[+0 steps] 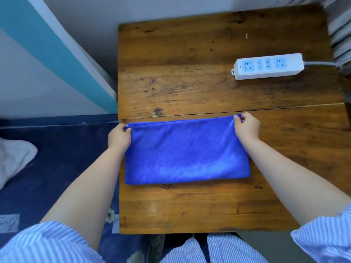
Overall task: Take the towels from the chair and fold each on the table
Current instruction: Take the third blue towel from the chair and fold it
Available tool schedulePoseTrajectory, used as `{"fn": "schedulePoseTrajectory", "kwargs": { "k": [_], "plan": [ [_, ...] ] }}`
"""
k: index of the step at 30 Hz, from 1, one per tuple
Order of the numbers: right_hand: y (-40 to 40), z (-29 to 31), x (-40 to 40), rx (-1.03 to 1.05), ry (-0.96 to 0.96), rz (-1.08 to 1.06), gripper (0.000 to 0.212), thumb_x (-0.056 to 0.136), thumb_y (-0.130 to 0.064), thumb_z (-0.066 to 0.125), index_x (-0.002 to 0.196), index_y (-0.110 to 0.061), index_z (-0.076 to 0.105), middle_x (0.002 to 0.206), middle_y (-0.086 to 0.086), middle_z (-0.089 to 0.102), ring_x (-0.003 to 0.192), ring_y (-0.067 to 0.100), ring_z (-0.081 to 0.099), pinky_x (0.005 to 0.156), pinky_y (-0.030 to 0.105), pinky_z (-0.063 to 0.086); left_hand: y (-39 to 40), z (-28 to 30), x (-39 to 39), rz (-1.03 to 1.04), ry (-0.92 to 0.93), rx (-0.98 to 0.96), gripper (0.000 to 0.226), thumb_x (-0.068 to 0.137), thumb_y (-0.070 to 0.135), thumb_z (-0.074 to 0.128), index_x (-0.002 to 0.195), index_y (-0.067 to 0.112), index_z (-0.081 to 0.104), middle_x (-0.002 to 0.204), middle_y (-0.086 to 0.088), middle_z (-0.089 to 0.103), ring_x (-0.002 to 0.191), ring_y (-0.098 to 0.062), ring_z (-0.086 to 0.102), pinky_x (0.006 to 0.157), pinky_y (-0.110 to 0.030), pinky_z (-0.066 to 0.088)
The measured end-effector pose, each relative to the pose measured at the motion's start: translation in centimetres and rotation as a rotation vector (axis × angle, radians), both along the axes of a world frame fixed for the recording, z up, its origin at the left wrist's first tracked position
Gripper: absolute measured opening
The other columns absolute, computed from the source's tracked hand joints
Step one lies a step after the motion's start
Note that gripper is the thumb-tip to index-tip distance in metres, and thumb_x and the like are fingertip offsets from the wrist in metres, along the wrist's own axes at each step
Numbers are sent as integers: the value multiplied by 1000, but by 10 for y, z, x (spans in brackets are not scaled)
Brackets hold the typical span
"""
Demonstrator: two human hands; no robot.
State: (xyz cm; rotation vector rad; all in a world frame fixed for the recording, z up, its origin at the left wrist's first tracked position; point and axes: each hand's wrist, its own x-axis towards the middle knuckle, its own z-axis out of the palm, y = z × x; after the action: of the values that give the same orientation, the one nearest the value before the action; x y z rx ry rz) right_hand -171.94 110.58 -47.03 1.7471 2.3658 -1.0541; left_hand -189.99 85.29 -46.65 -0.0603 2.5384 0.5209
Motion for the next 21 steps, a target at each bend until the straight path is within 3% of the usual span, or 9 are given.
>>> {"fn": "schedulePoseTrajectory", "kwargs": {
  "k": [5, 10, 12, 15, 18, 21],
  "plan": [
    [-5, -6, -6, 75, -87, -54, 26, 97, -21, 42, 111, 0, 48, 113, 20, 59, 105, 37, 54, 73, 37, 40, 5, -7, 0, -53, 25, -67, 27, 99, 19, 35, 105, -1, 52, 117, -23, 57, 108, -38, 52, 79, -36, 39],
    [-20, -9, -7, 206, -118, -91, 33, 95, -18, 42, 124, -2, 43, 132, 18, 46, 120, 35, 45, 91, 41, 37, 8, -6, 5, -64, 102, -164, 31, 98, 23, 39, 116, -2, 47, 120, -22, 54, 111, -39, 51, 83, -41, 42],
    [-27, -10, -1, 380, -51, 26, 37, 90, -18, 46, 123, -1, 47, 131, 20, 47, 120, 36, 46, 92, 42, 38, 8, -3, 11, -123, 281, -166, 31, 94, 16, 47, 119, -2, 49, 124, -21, 51, 116, -37, 47, 92, -44, 39],
    [-52, -15, 0, 604, 132, 344, 33, 81, -23, 47, 110, -6, 53, 119, 22, 60, 116, 32, 45, 92, 53, 41, 8, -11, 35, -418, 459, -28, 35, 84, 10, 51, 114, -7, 57, 121, -25, 56, 115, -42, 52, 94, -48, 42],
    [-94, -20, -13, 507, 37, 638, 43, 78, -31, 42, 110, -11, 62, 124, 15, 61, 121, 33, 48, 90, 66, 35, 18, -24, 64, -690, 403, 23, 42, 79, 18, 43, 104, -7, 65, 113, -25, 64, 107, -46, 61, 84, -55, 49],
    [-116, -29, -24, 365, -201, 816, 52, 77, -39, 35, 112, -19, 67, 127, 5, 61, 117, 29, 57, 88, 65, 40, 25, -36, 79, -834, 312, -86, 48, 82, 28, 39, 113, 4, 66, 121, -19, 63, 113, -43, 58, 86, -60, 46]
  ]
}}
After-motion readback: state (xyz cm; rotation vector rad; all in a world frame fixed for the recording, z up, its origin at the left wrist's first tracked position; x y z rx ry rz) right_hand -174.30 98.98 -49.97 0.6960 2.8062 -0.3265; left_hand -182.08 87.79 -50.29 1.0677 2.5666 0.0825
